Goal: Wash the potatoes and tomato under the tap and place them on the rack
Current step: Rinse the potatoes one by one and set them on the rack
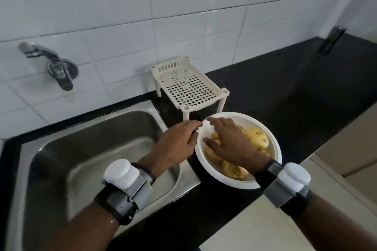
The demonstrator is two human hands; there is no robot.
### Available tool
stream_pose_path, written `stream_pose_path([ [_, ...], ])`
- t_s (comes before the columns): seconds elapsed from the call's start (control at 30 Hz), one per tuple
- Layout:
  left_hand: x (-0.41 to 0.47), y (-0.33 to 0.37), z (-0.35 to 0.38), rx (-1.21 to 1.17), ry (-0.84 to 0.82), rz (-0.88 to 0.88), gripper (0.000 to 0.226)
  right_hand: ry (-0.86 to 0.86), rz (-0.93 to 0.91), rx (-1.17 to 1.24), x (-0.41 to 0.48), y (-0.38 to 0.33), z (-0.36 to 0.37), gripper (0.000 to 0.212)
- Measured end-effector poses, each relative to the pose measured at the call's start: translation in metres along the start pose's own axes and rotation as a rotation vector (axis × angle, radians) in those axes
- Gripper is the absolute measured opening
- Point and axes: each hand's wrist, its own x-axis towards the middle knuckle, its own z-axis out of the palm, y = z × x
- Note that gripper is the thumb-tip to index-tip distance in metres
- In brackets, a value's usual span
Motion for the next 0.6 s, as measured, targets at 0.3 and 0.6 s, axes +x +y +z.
stream_pose_path([
  [0.3,0.014,0.008,0.018,-0.018,-0.078,-0.020,0.032,-0.272,-0.074,-0.504,-0.002,0.021,0.020,0.060],
  [0.6,0.007,0.001,0.010,-0.007,-0.065,-0.057,0.033,-0.256,-0.081,-0.683,0.012,0.014,0.032,0.038],
])
